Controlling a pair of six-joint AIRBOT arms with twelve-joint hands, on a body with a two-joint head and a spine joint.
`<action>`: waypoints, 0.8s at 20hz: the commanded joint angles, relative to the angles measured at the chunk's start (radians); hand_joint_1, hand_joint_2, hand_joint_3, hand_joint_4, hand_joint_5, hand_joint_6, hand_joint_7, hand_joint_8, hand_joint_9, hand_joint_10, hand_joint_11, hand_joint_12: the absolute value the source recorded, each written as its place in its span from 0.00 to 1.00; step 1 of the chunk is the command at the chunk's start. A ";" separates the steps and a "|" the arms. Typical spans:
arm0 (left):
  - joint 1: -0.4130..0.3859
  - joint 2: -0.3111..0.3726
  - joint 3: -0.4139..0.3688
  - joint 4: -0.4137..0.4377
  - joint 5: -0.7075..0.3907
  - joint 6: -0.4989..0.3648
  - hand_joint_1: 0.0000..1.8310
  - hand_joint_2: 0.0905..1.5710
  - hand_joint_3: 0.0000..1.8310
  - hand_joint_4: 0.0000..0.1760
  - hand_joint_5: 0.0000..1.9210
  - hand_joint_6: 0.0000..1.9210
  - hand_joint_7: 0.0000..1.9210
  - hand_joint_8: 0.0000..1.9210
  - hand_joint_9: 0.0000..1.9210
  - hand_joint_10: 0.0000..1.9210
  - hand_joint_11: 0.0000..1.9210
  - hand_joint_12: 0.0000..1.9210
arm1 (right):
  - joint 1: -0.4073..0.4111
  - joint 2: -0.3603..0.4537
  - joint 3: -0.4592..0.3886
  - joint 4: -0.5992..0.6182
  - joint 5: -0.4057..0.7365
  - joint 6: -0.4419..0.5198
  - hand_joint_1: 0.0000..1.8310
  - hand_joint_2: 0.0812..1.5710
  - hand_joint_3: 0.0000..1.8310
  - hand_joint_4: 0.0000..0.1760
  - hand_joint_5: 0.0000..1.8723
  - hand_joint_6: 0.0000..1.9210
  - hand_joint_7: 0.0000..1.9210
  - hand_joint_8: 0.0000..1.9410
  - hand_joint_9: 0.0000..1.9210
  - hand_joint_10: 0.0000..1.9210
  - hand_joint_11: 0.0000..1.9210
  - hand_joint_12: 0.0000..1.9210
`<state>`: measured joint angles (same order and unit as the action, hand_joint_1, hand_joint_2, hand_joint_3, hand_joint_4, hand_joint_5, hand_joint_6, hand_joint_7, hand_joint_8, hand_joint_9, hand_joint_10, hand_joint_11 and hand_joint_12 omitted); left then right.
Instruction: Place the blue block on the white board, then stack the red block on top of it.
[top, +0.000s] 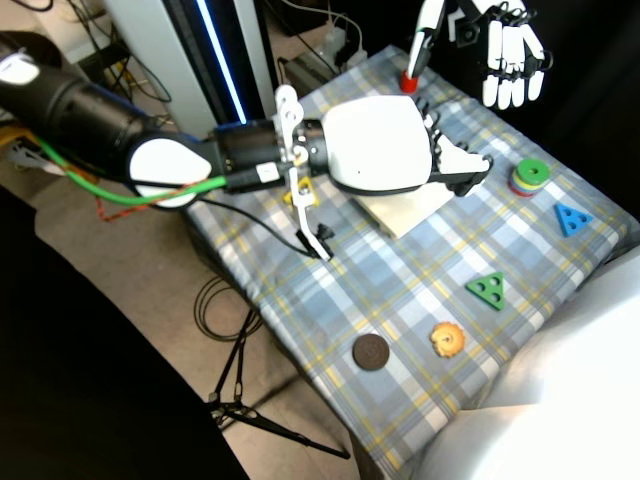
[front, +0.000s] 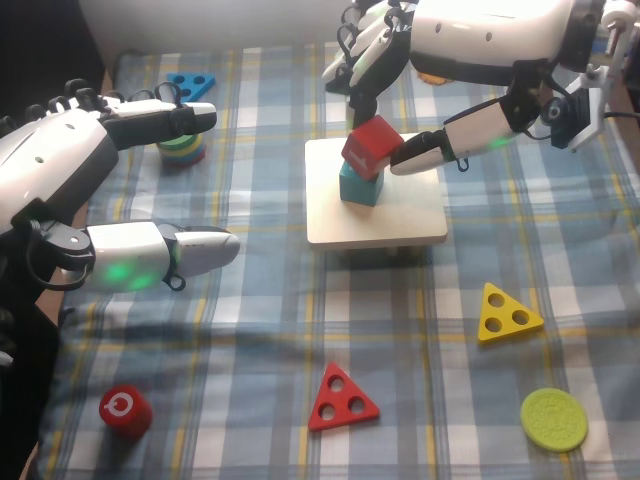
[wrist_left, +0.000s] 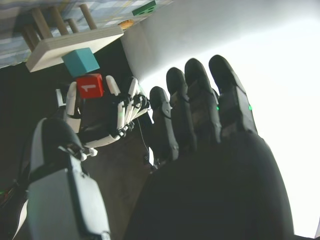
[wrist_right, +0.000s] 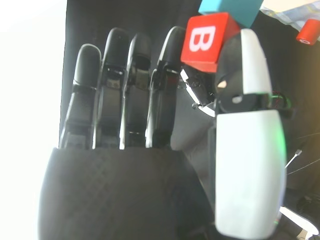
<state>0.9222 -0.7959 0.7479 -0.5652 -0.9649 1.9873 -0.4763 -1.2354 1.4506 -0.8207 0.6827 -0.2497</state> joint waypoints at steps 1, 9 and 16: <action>-0.015 -0.006 0.004 0.032 -0.109 -0.006 0.40 0.55 0.00 0.51 0.25 0.00 0.25 0.00 0.19 0.00 0.00 0.32 | 0.015 -0.001 -0.001 0.047 0.080 0.006 0.60 0.58 0.00 0.00 0.51 0.08 0.39 0.01 0.32 0.08 0.03 0.66; -0.015 -0.006 0.004 0.032 -0.109 -0.006 0.41 0.55 0.00 0.53 0.25 0.00 0.25 0.00 0.19 0.00 0.00 0.32 | 0.015 -0.001 -0.001 0.045 0.079 0.006 0.59 0.58 0.00 0.00 0.50 0.00 0.36 0.00 0.32 0.01 0.02 0.64; -0.015 -0.005 0.002 0.032 -0.128 -0.006 0.40 0.55 0.00 0.58 0.24 0.00 0.24 0.00 0.19 0.00 0.00 0.32 | 0.015 0.015 -0.020 0.112 0.132 0.006 0.53 0.55 0.00 0.56 0.13 0.00 0.11 0.00 0.11 0.00 0.00 0.39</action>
<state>0.9222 -0.7959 0.7479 -0.5636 -0.9703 1.9873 -0.4763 -1.2190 1.4261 -0.7597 0.7105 -0.2466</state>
